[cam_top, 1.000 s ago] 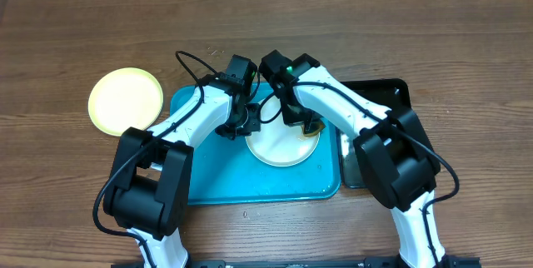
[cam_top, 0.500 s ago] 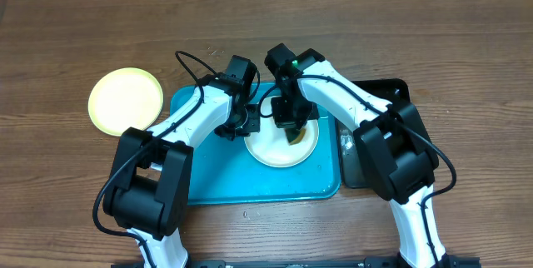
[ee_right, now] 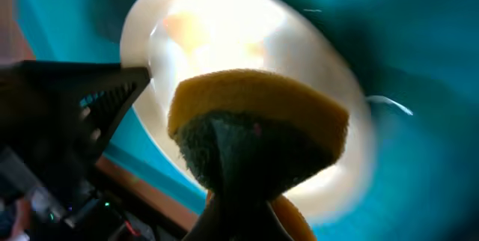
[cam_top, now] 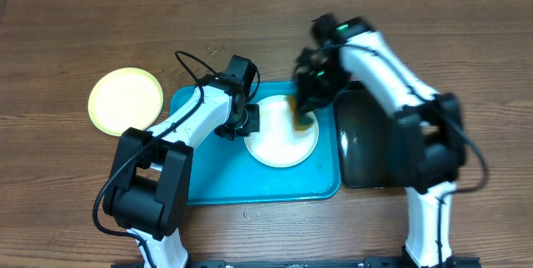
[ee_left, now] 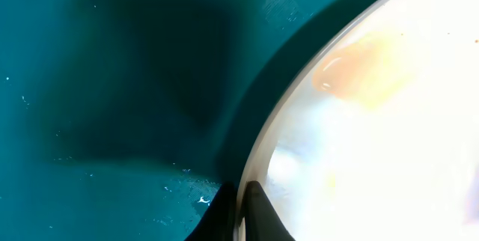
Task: Clean dirty plates on tray and stack at the side
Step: 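Move the sponge back into the black tray with the right gripper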
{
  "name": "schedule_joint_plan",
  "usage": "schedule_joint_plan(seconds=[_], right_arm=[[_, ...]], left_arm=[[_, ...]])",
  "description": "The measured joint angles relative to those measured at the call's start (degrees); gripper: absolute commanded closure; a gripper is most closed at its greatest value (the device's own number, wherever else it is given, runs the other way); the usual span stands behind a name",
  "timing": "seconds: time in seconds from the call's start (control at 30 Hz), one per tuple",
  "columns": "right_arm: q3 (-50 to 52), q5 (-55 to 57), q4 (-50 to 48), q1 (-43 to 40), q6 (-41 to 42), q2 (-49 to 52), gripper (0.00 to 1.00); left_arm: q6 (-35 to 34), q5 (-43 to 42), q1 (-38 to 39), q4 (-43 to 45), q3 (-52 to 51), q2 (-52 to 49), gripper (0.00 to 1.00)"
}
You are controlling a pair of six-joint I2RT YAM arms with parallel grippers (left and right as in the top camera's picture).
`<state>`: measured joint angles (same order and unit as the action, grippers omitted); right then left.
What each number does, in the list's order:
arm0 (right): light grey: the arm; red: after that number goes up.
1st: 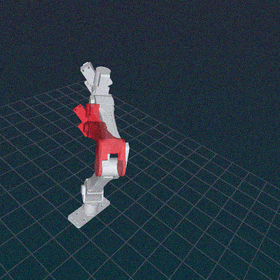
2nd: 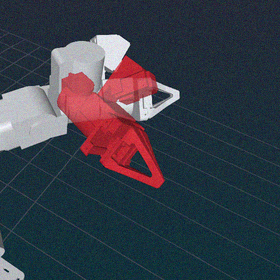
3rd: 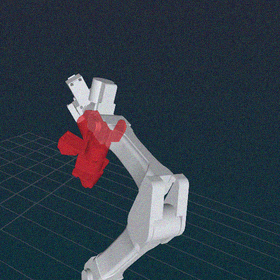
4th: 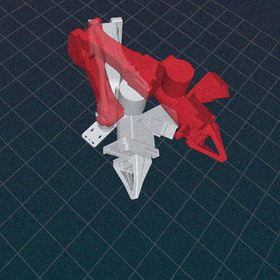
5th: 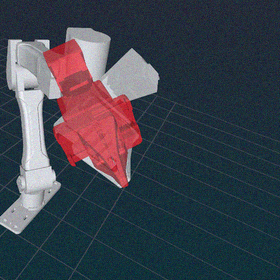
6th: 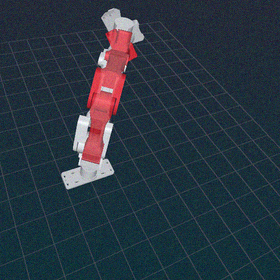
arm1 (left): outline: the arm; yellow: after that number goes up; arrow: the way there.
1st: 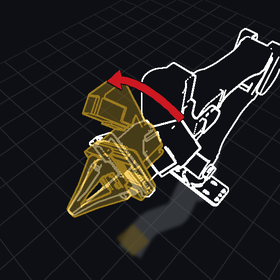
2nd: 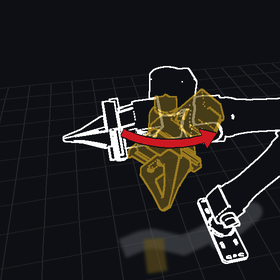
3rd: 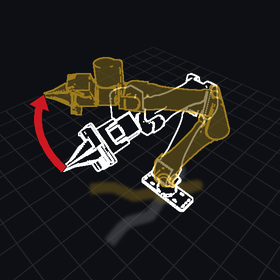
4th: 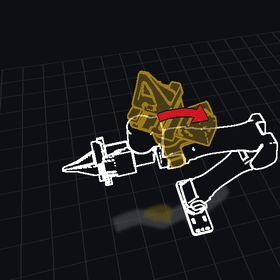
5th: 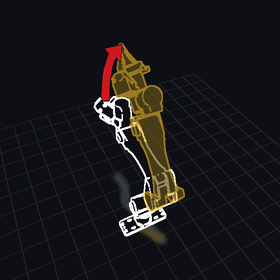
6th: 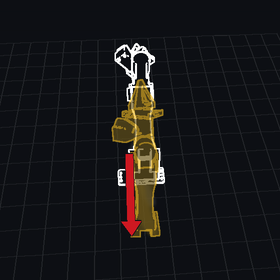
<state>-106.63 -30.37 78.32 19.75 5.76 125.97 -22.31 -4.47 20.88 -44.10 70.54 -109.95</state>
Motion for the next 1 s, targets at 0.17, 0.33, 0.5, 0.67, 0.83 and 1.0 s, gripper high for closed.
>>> schedule_joint_plan(seconds=[0.17, 0.33, 0.5, 0.67, 0.83, 1.0], right_arm=[[-1.0, 5.6, 6.4, -8.0, -0.5, -8.3, 0.96], [-1.4, 12.6, 9.2, -14.0, -0.7, -10.7, 0.96], [1.7, 20.5, 6.7, -16.1, 0.7, -10.7, 0.96], [8.8, 26.3, 0.2, -16.0, 2.9, -10.6, 0.96], [17.8, 28.5, -8.6, -16.0, 3.7, -10.6, 0.96], [21.9, 29.2, -12.2, -16.0, 3.8, -10.6, 0.61]], left_arm=[[0.0, 0.0, 0.0, 0.0, 0.0, 0.0, 0.93], [0.0, 0.0, 0.0, 0.1, 0.0, 0.0, 0.92], [0.0, 0.0, 0.0, 0.2, 0.0, 0.0, 0.92], [0.0, 0.0, 0.0, 0.4, 0.0, 0.0, 0.92], [0.0, 0.0, 0.0, 0.4, 0.0, 0.0, 0.92], [0.0, 0.0, 0.0, 0.4, 0.0, 0.0, 0.92]])
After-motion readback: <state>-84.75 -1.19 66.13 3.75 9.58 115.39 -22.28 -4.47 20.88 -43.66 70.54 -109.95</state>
